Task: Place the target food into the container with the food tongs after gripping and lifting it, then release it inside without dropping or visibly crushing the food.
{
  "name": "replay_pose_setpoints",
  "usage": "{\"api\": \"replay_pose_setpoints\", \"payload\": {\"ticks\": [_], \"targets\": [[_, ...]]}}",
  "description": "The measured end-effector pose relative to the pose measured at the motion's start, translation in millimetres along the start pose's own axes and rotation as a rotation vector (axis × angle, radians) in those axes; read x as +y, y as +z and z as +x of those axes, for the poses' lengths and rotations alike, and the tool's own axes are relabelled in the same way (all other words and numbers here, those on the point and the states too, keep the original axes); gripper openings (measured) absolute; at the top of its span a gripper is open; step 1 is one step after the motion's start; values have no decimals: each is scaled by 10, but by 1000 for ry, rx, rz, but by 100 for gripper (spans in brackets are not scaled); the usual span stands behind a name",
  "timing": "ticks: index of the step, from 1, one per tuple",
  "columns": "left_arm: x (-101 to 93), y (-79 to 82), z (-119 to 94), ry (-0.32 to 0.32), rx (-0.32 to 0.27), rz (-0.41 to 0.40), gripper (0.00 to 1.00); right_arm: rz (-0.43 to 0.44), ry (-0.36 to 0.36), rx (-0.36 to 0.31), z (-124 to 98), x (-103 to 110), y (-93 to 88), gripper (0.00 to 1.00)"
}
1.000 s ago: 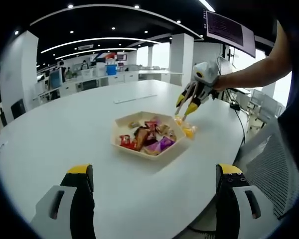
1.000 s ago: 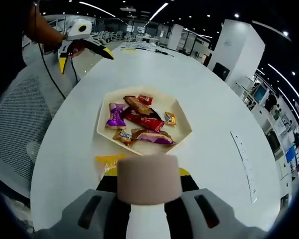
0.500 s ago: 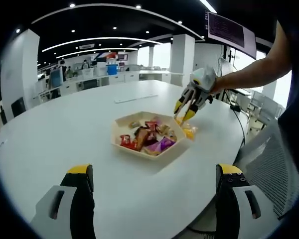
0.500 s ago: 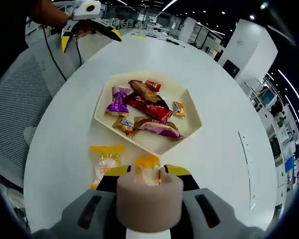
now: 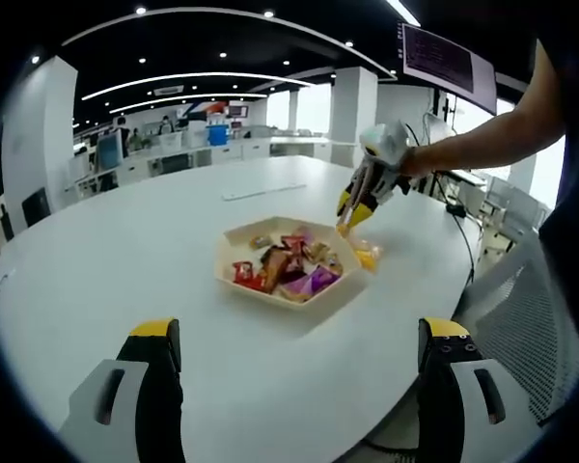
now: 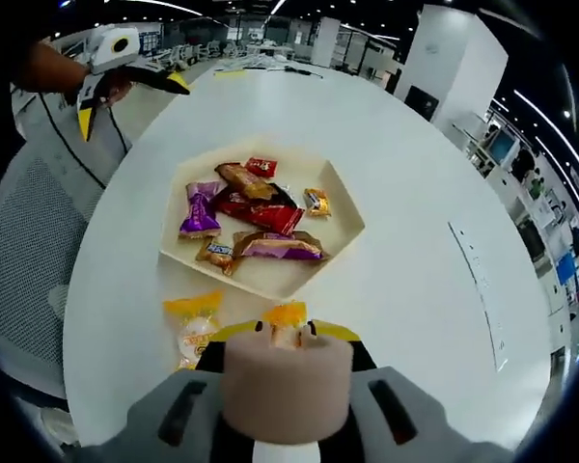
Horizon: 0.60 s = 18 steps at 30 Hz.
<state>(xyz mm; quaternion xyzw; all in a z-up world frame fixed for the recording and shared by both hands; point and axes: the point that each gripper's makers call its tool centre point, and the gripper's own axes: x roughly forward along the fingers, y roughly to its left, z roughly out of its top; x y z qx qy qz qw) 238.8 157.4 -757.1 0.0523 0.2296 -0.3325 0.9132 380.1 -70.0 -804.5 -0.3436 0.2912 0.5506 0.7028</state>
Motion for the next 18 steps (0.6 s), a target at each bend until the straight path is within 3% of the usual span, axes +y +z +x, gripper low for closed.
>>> {"api": "replay_pose_setpoints", "payload": {"ticks": [11, 18], "targets": [[-13, -2, 5, -4, 3, 2, 100, 193, 13, -45, -235, -169, 149, 16], [-9, 1, 4, -4, -1, 6, 100, 208, -6, -37, -452, -319, 242, 17]]}}
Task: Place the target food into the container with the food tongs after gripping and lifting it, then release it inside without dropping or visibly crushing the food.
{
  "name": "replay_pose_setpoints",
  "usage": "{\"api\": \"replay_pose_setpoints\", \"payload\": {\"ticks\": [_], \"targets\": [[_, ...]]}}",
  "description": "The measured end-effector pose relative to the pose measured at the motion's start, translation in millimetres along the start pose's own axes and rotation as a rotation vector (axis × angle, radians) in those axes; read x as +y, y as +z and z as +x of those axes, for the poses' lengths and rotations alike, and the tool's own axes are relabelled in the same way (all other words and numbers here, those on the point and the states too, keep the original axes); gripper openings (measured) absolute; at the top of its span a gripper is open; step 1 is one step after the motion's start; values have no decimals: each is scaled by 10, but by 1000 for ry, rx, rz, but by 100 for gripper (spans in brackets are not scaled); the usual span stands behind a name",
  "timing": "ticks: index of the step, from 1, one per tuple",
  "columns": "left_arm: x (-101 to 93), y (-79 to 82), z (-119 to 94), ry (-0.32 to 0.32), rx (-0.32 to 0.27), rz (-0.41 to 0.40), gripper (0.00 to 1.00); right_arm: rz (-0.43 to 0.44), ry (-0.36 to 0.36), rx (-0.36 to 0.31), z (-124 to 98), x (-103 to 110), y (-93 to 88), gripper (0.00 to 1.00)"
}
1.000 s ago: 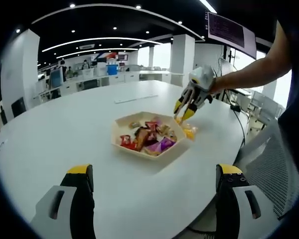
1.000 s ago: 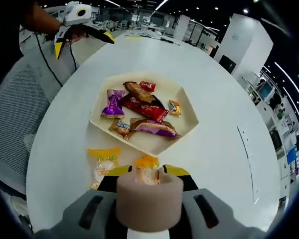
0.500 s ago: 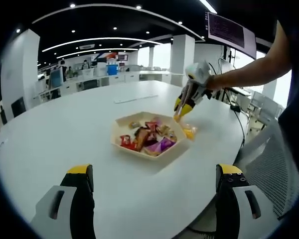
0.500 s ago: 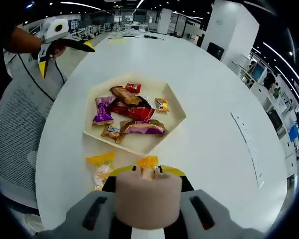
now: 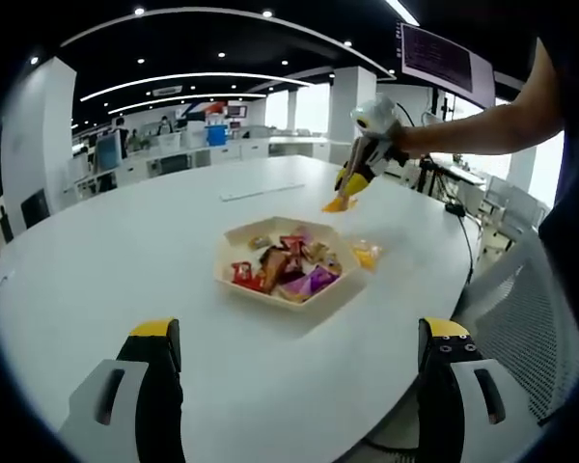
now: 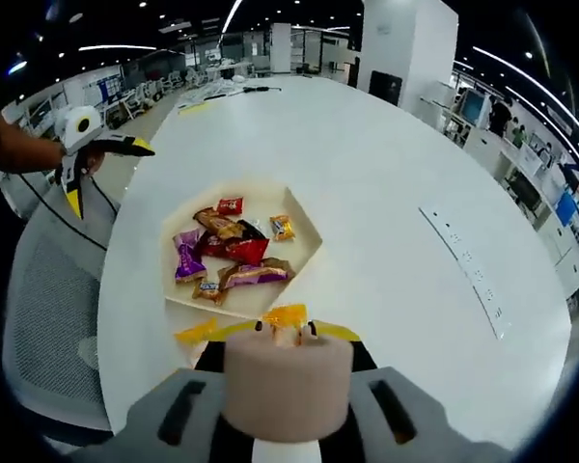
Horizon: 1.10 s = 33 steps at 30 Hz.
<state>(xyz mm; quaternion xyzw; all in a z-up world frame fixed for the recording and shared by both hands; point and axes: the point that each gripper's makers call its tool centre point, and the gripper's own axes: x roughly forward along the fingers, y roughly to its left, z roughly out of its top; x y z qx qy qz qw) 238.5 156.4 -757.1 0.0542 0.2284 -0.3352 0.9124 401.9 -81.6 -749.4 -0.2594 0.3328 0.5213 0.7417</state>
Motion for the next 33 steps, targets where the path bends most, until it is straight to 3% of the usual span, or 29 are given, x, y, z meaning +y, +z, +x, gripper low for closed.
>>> {"api": "replay_pose_setpoints", "payload": {"ticks": [15, 25, 33], "targets": [[-4, 37, -9, 2, -14, 21, 100, -37, -44, -12, -527, -198, 392, 16], [-7, 70, -21, 5, -27, 26, 100, -56, -44, -14, -549, -123, 489, 16], [-2, 90, -30, 8, -38, 26, 100, -71, -31, -26, -392, -41, 664, 16]]}}
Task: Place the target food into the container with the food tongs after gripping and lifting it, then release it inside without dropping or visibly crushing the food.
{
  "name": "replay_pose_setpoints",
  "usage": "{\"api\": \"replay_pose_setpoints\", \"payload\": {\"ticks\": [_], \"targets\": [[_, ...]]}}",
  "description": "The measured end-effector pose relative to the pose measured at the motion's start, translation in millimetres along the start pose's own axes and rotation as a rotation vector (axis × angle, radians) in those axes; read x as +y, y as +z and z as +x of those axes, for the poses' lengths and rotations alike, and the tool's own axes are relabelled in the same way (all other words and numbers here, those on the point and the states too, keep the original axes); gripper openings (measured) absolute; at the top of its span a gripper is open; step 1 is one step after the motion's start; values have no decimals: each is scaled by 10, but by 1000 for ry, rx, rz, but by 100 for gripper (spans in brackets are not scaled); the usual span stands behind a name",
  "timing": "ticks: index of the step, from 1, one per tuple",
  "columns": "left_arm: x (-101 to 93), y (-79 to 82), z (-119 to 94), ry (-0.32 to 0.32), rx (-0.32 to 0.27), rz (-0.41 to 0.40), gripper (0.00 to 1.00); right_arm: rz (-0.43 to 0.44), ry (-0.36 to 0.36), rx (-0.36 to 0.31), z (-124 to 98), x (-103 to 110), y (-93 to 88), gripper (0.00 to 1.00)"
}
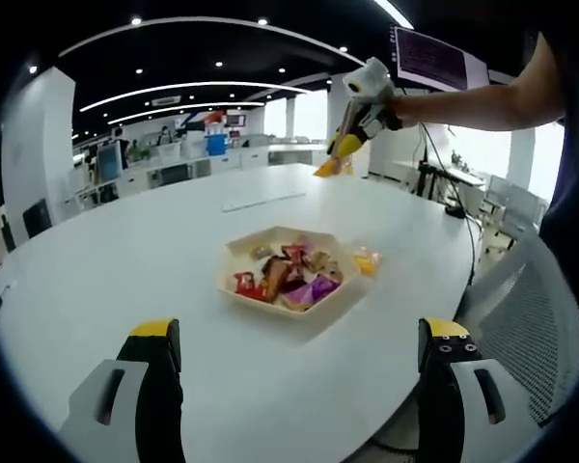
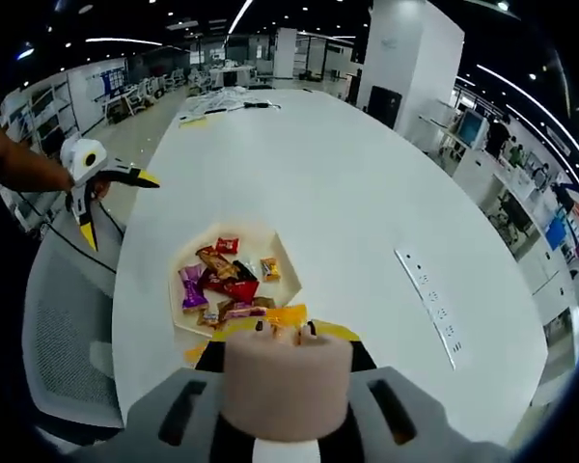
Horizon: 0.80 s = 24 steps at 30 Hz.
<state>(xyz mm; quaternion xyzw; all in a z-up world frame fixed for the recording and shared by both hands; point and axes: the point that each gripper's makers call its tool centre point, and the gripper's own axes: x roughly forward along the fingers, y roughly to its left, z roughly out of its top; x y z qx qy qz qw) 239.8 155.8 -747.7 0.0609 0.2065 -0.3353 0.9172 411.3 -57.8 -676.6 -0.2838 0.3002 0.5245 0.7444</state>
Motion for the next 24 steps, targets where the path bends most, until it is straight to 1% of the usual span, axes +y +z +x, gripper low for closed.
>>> {"api": "replay_pose_setpoints", "payload": {"ticks": [4, 11, 18, 24], "targets": [[11, 7, -4, 3, -5, 1, 100, -5, 9, -10, 84, 38, 119, 16], [0, 29, -10, 1, -13, 1, 100, -14, 31, -26, 293, 126, 351, 17], [-12, 41, -13, -4, -20, 2, 100, -41, 62, -38, 550, 262, 657, 17], [6, 55, -19, 3, -26, -2, 100, -69, 83, -37, 724, 349, 830, 17]]}}
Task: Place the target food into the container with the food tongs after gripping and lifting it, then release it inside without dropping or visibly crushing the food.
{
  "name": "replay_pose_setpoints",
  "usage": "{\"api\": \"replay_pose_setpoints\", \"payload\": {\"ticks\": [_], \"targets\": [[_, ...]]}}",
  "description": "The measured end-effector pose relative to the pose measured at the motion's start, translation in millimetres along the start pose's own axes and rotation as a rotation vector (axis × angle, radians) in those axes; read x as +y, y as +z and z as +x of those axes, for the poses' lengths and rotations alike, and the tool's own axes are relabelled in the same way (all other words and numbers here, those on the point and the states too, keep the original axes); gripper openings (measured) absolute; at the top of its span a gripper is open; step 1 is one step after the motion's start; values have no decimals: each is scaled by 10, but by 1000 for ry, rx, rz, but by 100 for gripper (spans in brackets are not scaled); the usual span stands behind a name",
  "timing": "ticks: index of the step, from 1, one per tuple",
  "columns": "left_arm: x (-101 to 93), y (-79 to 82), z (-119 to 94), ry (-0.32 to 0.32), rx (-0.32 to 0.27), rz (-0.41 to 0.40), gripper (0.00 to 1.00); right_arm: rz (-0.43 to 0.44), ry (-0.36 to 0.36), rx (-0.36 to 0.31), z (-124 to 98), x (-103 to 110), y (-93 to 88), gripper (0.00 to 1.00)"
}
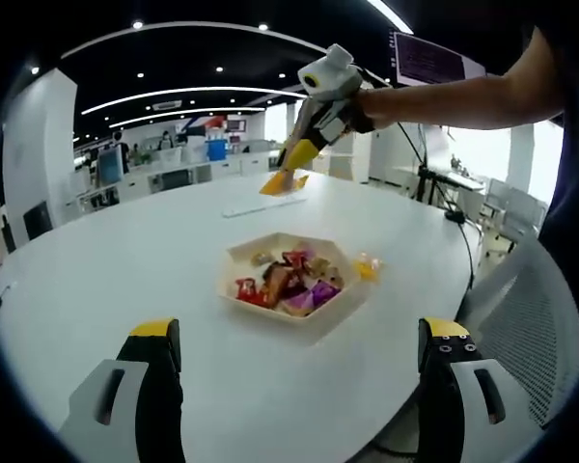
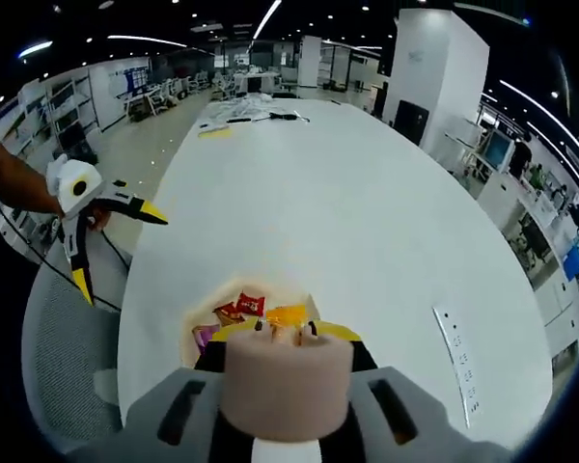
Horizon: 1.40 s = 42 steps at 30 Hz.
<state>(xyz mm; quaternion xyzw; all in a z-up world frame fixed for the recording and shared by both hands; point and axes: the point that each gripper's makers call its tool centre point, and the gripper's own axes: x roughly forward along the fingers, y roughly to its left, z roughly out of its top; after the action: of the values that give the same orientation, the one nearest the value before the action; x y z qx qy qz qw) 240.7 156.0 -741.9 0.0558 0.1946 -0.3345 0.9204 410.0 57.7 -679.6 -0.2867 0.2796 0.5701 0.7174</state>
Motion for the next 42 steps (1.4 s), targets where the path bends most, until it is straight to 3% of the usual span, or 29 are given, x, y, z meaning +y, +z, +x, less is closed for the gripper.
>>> {"api": "replay_pose_setpoints", "payload": {"ticks": [12, 24, 36, 42], "targets": [[39, -11, -2, 14, 2, -9, 99, -21, 46, -4, 169, 72, 105, 20], [20, -23, 7, 7, 9, -5, 99, -31, 30, -19, 84, 73, 100, 21], [14, -40, 9, 4, 17, 0, 99, 9, -14, -43, -142, -1, -70, 22], [14, -45, 8, 2, 18, 0, 99, 37, -37, -36, -280, -44, -268, 22]]}}
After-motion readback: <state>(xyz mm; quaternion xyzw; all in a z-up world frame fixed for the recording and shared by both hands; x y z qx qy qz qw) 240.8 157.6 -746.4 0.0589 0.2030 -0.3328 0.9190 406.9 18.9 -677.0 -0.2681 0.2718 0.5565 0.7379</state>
